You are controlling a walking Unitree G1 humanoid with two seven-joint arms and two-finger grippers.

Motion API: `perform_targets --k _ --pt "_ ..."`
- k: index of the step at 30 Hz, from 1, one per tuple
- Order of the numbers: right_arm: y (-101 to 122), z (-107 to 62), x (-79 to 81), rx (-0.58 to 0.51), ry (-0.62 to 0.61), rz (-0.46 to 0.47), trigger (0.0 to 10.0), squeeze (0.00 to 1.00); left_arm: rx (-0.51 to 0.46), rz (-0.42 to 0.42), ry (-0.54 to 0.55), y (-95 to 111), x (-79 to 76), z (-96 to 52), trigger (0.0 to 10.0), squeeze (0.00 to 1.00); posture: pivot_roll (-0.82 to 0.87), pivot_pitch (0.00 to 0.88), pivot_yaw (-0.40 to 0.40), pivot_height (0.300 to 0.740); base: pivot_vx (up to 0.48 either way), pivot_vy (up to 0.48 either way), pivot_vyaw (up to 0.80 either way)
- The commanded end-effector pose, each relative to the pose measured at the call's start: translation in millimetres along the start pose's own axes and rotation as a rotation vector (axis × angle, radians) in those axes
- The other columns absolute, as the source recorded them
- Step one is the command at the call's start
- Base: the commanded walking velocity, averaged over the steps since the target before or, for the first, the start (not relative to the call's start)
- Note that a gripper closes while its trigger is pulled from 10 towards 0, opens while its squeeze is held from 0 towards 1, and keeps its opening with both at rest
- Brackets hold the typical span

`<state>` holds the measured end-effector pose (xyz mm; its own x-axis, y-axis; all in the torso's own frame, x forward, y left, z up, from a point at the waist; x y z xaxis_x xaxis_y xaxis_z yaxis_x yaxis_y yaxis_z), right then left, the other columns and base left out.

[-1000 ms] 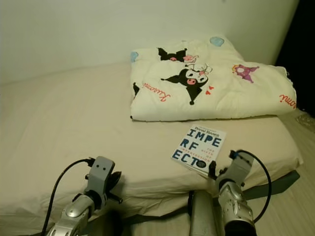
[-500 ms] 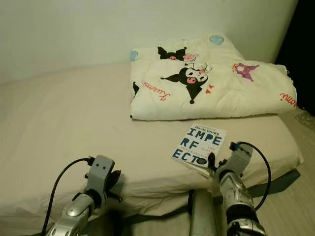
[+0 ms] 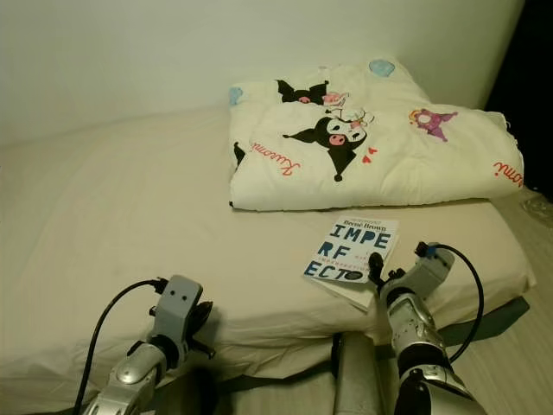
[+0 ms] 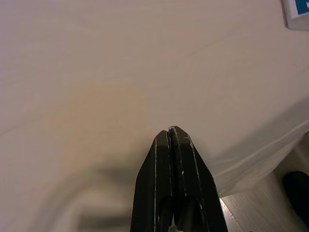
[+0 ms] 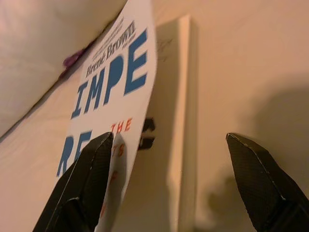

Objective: Clean up the room

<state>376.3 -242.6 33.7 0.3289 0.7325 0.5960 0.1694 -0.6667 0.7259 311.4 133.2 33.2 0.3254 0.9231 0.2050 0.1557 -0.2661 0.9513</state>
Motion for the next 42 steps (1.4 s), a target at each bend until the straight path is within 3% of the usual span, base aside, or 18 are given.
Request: perform_targets --k 1,6,14,15,18,21,24,27,29,30,31,34,35,37,38,42 --pt "-7 0.9 5.9 0.026 0.019 0.009 10.0 1.00 0.041 0.009 0.017 -11 8.0 -6.7 10.0 0.00 -0.07 0.224 0.134 0.550 0.000 0.000 0.00" --pt "-13 1.6 10.6 0.049 0.029 -0.026 10.0 0.95 0.051 0.015 0.026 -13 11.6 -9.2 10.0 0.00 -0.06 0.227 0.131 0.550 0.000 0.000 0.00" --pt "-38 -1.0 0.9 0.146 -0.061 -0.082 10.0 0.91 0.053 0.042 0.019 -12 10.3 -14.3 10.0 0.00 -0.02 0.251 0.128 0.550 0.000 0.000 0.00" --pt "-46 -2.7 -1.7 0.180 -0.083 -0.111 10.0 0.85 0.053 0.047 0.014 -13 9.7 -16.7 10.0 0.00 -0.02 0.253 0.127 0.550 0.000 0.000 0.00" --pt "-49 -3.2 -1.4 0.187 -0.083 -0.100 10.0 0.85 0.056 0.045 0.014 -13 9.5 -18.2 10.0 0.00 -0.02 0.254 0.127 0.550 0.000 0.000 0.00" --pt "-51 -3.9 -1.8 0.186 -0.090 -0.075 10.0 0.67 0.060 0.044 0.016 -14 9.1 -20.1 10.0 0.00 -0.01 0.255 0.125 0.550 0.000 0.000 0.00" --pt "-52 -4.2 -2.6 0.184 -0.098 -0.068 10.0 0.67 0.062 0.046 0.014 -15 8.8 -20.5 10.0 0.00 -0.01 0.258 0.126 0.550 0.000 0.000 0.00" --pt "-52 -3.6 0.6 0.166 -0.094 -0.023 10.0 0.57 0.059 0.084 0.004 -13 5.9 -18.5 10.0 0.00 0.00 0.264 0.128 0.550 0.000 0.000 0.00" --pt "-52 -3.1 3.3 0.160 -0.079 -0.003 10.0 0.57 0.055 0.096 0.000 -12 5.0 -17.8 10.0 0.00 0.00 0.264 0.128 0.550 0.000 0.000 0.00" --pt "-52 -2.3 8.8 0.155 -0.048 0.023 10.0 0.47 0.052 0.106 -0.001 -11 4.7 -17.5 10.0 0.00 0.00 0.264 0.129 0.550 0.000 0.000 0.00" --pt "-55 -2.0 16.3 0.164 -0.005 0.049 10.0 0.14 0.047 0.117 -0.002 -9 4.7 -17.3 10.0 0.00 0.01 0.264 0.126 0.550 0.000 0.000 0.00" --pt "-57 -1.9 21.2 0.172 0.023 0.063 10.0 0.14 0.045 0.124 -0.001 -8 4.8 -17.4 10.0 0.00 0.01 0.264 0.126 0.550 0.000 0.000 0.00" --pt "-63 -3.1 26.7 0.202 0.058 0.096 10.0 0.00 0.042 0.137 -0.001 -7 5.0 -17.3 10.0 0.00 0.01 0.264 0.126 0.550 0.000 0.000 0.00" --pt "-63 -3.1 26.7 0.202 0.058 0.096 10.0 0.00 0.042 0.137 -0.001 -7 5.0 -17.3 10.0 0.00 0.01 0.264 0.126 0.550 0.000 0.000 0.00" --pt "-80 -8.0 31.6 0.277 0.095 0.167 10.0 0.00 0.038 0.145 0.009 -5 7.5 -17.8 10.0 0.00 0.04 0.258 0.121 0.550 0.000 0.000 0.00" --pt "-96 -14.1 26.0 0.346 0.065 0.232 10.0 0.00 0.037 0.147 0.015 -3 9.2 -19.4 10.0 0.00 0.05 0.259 0.118 0.550 0.000 0.000 0.00"
Point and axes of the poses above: a point about 5 cm out from each wrist's last joint towards the gripper, its own z axis pointing out of the wrist towards the gripper, its own y axis along the axis of the wrist's last joint, x = y × z, the point moved 5 cm from there along z, pointing out of the wrist towards the gripper, and after that the axes turned 5 degrees about z, right-handed, at the moved point
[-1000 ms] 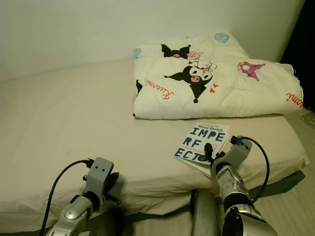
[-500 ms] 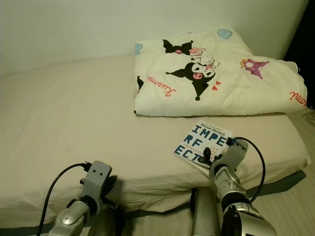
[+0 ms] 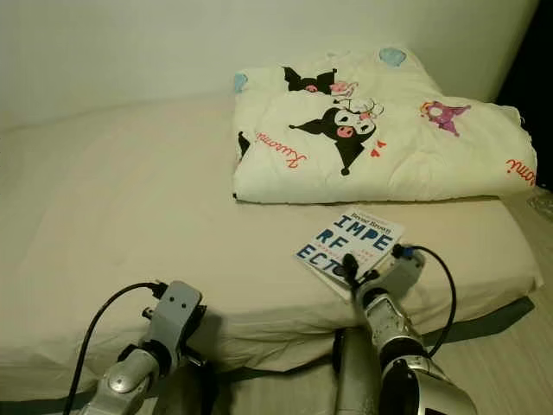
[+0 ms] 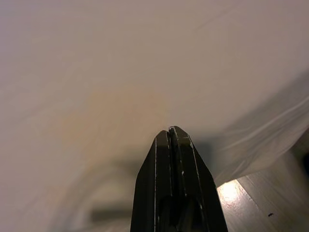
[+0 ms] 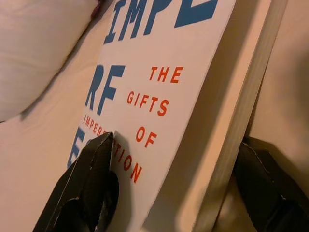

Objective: Clean up the room

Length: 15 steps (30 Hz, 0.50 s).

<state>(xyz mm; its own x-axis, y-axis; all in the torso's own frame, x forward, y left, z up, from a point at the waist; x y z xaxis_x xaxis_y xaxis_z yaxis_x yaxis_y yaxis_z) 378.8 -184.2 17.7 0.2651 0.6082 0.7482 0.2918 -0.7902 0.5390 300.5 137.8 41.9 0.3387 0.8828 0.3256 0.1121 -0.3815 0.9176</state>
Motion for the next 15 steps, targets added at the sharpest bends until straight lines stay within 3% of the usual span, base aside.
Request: perform_targets --k 1,9,15 --pt "-49 -7.9 -18.0 0.165 -0.070 0.079 10.0 0.00 0.039 0.021 0.009 -9 5.8 -6.4 10.0 0.00 0.05 0.259 0.118 0.550 0.000 0.000 0.00" --pt "-59 -11.2 -25.7 0.183 -0.114 0.121 10.0 0.00 0.037 0.048 0.006 -10 3.2 -12.0 10.0 0.00 0.07 0.262 0.114 0.550 0.000 0.000 0.00" --pt "-29 -3.8 -1.9 0.028 0.049 0.244 10.0 0.00 0.019 0.062 0.017 -6 -0.5 -15.7 10.0 0.00 0.08 0.266 0.115 0.550 0.000 0.000 0.00"
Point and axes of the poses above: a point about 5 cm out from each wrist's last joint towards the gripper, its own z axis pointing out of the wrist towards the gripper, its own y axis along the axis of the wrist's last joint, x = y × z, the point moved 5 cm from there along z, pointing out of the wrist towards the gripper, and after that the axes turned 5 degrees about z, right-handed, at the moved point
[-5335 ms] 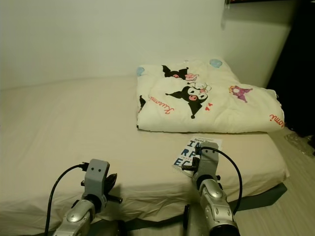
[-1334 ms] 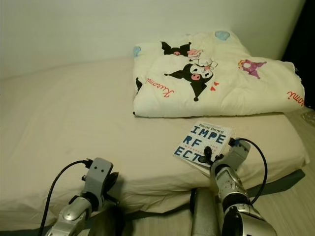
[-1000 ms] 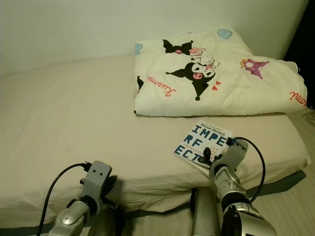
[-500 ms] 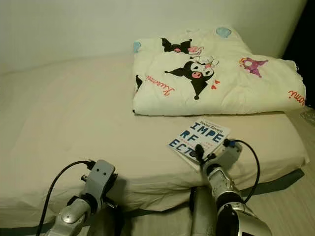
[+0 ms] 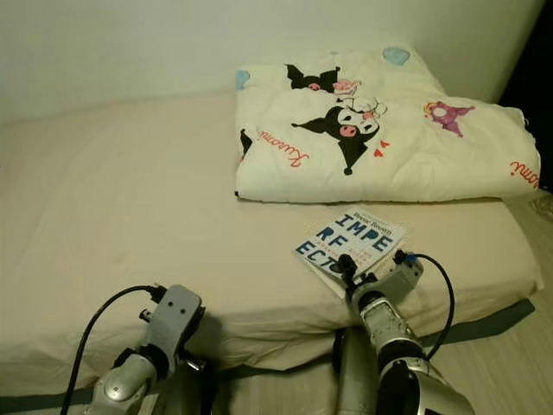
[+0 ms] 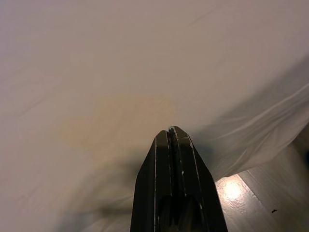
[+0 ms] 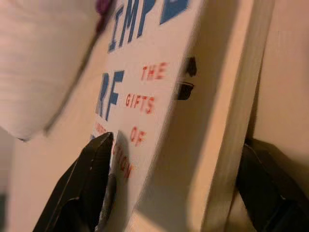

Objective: Clean up the room

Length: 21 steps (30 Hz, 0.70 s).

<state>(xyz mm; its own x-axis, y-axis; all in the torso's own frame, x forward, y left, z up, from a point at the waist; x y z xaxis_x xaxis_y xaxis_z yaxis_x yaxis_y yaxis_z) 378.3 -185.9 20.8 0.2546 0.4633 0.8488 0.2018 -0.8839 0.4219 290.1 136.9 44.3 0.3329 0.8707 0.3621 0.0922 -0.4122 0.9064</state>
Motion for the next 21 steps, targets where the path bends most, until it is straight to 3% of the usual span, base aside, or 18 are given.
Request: perform_targets --k 1,11,12,14,21 --pt "-30 -3.9 -8.1 0.074 -0.015 0.078 10.0 0.00 0.026 0.025 0.006 -8 2.9 -5.7 10.0 0.00 0.08 0.266 0.115 0.550 0.000 0.000 0.00" --pt "-8 0.6 9.2 -0.014 0.079 0.126 9.9 0.00 0.028 0.028 0.046 -6 11.2 -7.1 10.0 0.00 0.09 0.275 0.112 0.550 0.000 0.000 0.00" --pt "-6 0.8 10.1 -0.024 0.085 0.131 6.3 0.00 0.030 0.029 0.050 -6 11.7 -7.5 10.0 0.00 0.09 0.275 0.112 0.550 0.000 0.000 0.00" --pt "-2 0.6 10.3 -0.044 0.091 0.141 0.0 0.00 0.032 0.028 0.059 -7 12.2 -7.2 10.0 0.00 0.08 0.273 0.109 0.550 0.000 0.000 0.00" --pt "4 -0.1 11.2 -0.072 0.109 0.145 0.0 0.00 0.026 0.028 0.077 -4 12.1 -3.4 10.0 0.00 0.07 0.264 0.105 0.550 0.000 0.000 0.00"
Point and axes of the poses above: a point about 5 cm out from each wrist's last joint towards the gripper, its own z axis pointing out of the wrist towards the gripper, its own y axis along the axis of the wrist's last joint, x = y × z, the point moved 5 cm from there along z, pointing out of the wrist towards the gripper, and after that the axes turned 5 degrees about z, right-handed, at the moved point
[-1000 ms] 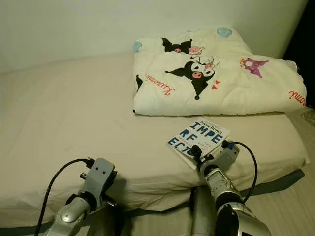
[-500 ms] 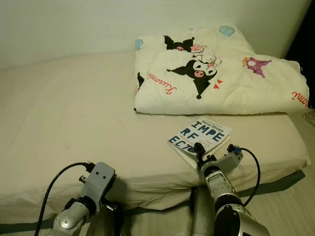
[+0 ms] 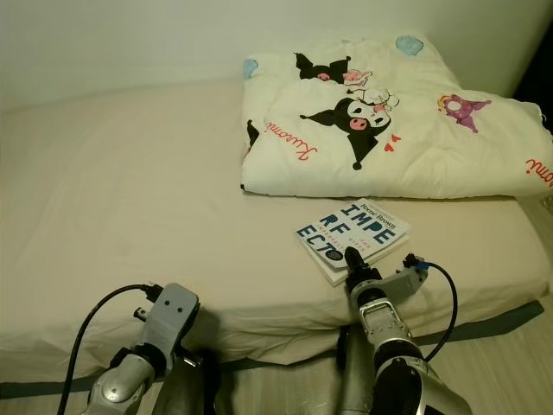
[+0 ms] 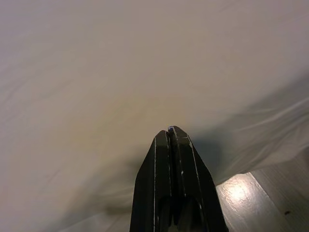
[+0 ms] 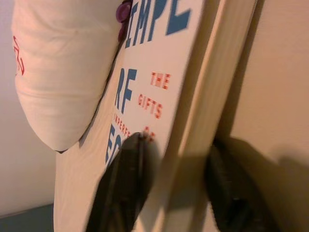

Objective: Clean up the room

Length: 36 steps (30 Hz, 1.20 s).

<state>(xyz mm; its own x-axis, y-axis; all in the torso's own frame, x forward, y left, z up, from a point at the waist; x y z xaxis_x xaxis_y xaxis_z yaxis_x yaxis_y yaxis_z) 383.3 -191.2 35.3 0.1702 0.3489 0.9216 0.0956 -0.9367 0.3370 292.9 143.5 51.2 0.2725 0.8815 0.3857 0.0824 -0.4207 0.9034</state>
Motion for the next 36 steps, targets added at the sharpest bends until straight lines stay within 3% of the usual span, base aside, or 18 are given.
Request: perform_targets --k 1,5,10,13,14,16,18,19,20,21,23,24,25,27,28,29,32,36 --pt "-8 -0.6 -0.9 0.010 0.002 0.026 0.0 0.00 0.032 0.018 0.012 -8 3.0 -2.7 10.0 0.00 0.07 0.264 0.105 0.550 0.000 0.000 0.00" --pt "-4 0.2 0.9 -0.003 0.007 0.024 0.0 0.00 0.031 0.018 0.021 -8 3.6 -0.9 10.0 0.00 0.06 0.258 0.102 0.550 0.000 0.000 0.00" --pt "-5 3.7 11.9 0.012 0.053 -0.058 0.0 0.00 0.027 0.016 0.034 -8 4.2 2.5 10.0 0.00 0.04 0.226 0.088 0.550 0.000 0.000 0.00" --pt "-11 6.4 23.3 0.053 0.110 -0.116 0.0 0.00 0.023 0.012 0.047 -7 6.2 5.9 10.0 0.00 0.01 0.204 0.080 0.550 0.000 0.000 0.00" --pt "-17 10.1 40.1 0.089 0.185 -0.175 0.0 0.00 0.016 0.011 0.063 -6 9.2 12.0 10.0 0.00 0.00 0.180 0.071 0.550 0.000 0.000 0.00" --pt "-17 10.1 40.1 0.089 0.185 -0.175 0.0 0.00 0.016 0.011 0.063 -6 9.2 12.0 10.0 0.00 0.00 0.180 0.071 0.550 0.000 0.000 0.00" --pt "-20 14.2 61.7 0.107 0.273 -0.209 0.0 0.00 0.009 0.010 0.079 -4 13.5 16.8 10.0 0.00 -0.02 0.161 0.069 0.550 0.000 0.000 0.00" --pt "-26 16.6 79.9 0.144 0.343 -0.255 1.8 0.00 0.007 0.010 0.084 -4 16.0 18.3 10.0 0.00 -0.02 0.153 0.069 0.550 0.000 0.000 0.00" --pt "-26 16.6 79.9 0.144 0.343 -0.255 1.8 0.00 0.007 0.010 0.084 -4 16.0 18.3 10.0 0.00 -0.02 0.153 0.069 0.550 0.000 0.000 0.00" --pt "-36 17.5 96.5 0.198 0.409 -0.310 8.3 0.00 0.006 0.010 0.084 -4 18.1 19.0 10.0 0.00 -0.03 0.145 0.068 0.550 0.000 0.000 0.00" --pt "-36 17.5 96.5 0.198 0.409 -0.310 8.3 0.00 0.006 0.010 0.084 -4 18.1 19.0 10.0 0.00 -0.03 0.145 0.068 0.550 0.000 0.000 0.00" --pt "-51 15.1 111.8 0.283 0.486 -0.397 10.0 0.00 0.008 0.010 0.072 -6 18.8 18.6 10.0 0.00 -0.04 0.136 0.061 0.550 0.000 0.000 0.00" --pt "-51 15.1 111.8 0.283 0.486 -0.397 10.0 0.00 0.008 0.010 0.072 -6 18.8 18.6 10.0 0.00 -0.04 0.136 0.061 0.550 0.000 0.000 0.00" --pt "-82 3.0 119.7 0.456 0.570 -0.577 10.0 0.00 0.023 0.005 0.053 -12 20.8 14.9 10.0 0.00 -0.03 0.126 0.050 0.550 0.000 0.000 0.00" --pt "-82 3.0 119.7 0.456 0.570 -0.577 10.0 0.00 0.023 0.005 0.053 -12 20.8 14.9 10.0 0.00 -0.03 0.126 0.050 0.550 0.000 0.000 0.00" --pt "-99 -10.6 116.2 0.556 0.610 -0.655 10.0 0.00 0.046 -0.011 0.077 -19 27.8 11.0 10.0 0.00 -0.03 0.121 0.042 0.550 0.000 0.000 0.00" --pt "-106 -17.6 113.6 0.595 0.626 -0.677 10.0 0.00 0.056 -0.021 0.098 -22 33.3 8.9 10.0 0.00 -0.03 0.118 0.039 0.550 0.000 0.000 0.00" --pt "-121 -39.9 112.0 0.683 0.707 -0.751 10.0 0.00 0.086 -0.054 0.174 -33 51.5 4.2 10.0 0.00 -0.04 0.113 0.033 0.550 0.000 0.000 0.00"
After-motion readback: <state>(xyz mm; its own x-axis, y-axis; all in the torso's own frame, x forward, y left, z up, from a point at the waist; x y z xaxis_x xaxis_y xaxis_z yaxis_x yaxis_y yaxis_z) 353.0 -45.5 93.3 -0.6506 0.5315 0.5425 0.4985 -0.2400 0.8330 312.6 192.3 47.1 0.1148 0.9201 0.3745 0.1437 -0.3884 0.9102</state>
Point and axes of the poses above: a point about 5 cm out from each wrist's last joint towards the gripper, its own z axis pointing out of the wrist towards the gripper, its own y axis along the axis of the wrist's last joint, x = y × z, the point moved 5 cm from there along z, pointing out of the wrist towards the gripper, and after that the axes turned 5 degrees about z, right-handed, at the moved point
